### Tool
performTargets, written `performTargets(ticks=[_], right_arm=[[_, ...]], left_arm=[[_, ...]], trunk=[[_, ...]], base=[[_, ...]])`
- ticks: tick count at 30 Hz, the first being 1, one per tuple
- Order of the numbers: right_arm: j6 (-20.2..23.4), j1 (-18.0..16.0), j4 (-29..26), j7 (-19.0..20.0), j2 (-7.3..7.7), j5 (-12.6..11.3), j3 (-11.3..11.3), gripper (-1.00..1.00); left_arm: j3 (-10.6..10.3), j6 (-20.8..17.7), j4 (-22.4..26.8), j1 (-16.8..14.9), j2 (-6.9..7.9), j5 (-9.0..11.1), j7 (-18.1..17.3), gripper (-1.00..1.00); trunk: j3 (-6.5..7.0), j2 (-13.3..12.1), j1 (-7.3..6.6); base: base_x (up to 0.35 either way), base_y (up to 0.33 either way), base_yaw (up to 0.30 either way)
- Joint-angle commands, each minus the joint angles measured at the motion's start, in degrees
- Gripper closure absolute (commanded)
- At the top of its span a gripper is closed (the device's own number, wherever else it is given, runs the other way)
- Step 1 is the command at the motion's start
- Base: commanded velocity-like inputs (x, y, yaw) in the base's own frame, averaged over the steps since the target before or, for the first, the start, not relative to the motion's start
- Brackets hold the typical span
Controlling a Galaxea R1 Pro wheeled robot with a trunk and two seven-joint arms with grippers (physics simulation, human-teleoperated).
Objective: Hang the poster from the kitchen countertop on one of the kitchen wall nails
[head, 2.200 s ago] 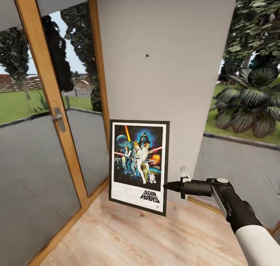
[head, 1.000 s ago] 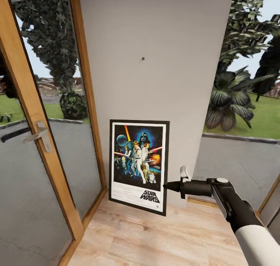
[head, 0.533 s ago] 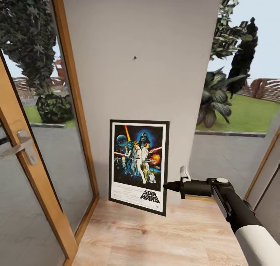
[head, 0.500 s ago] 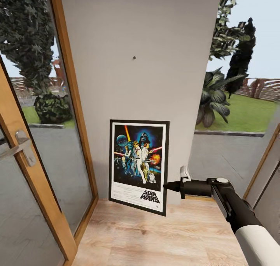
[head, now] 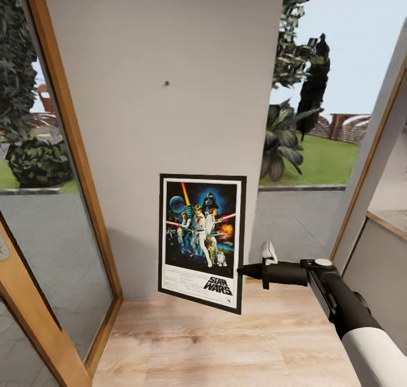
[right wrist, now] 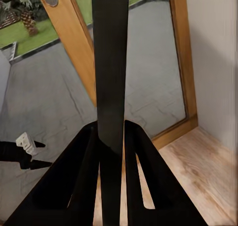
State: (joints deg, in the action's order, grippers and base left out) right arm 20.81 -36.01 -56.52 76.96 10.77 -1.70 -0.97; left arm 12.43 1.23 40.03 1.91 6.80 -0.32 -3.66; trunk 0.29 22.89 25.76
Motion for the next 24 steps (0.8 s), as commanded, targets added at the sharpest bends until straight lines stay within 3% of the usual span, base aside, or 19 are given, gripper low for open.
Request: performTargets(ticks=[1, 7, 24], right_arm=[[0.72, -0.02, 0.0, 0.21, 0.04, -0.24, -0.09, 1.0], [0.72, -0.02, -0.05, 0.17, 0.04, -0.21, -0.11, 1.0], [0.78, -0.02, -0.14, 0.36, 0.04, -0.29, -0.09, 1.0]], left_arm=[[0.19, 0.09, 0.04, 0.03, -0.03, -0.03, -0.38, -1.0], [0.29, 0.09, 0.04, 0.03, -0.03, -0.03, -0.38, -1.0], [0.4, 0.09, 0.04, 0.03, -0.03, -0.01, -0.38, -1.0]], trunk=[[-0.01, 0.03, 0.02], [-0.01, 0.03, 0.02], [-0.01, 0.03, 0.02]], base=[[0.0, 0.001, -0.1], [0.107, 0.0, -0.034], [0.323, 0.041, -0.002]])
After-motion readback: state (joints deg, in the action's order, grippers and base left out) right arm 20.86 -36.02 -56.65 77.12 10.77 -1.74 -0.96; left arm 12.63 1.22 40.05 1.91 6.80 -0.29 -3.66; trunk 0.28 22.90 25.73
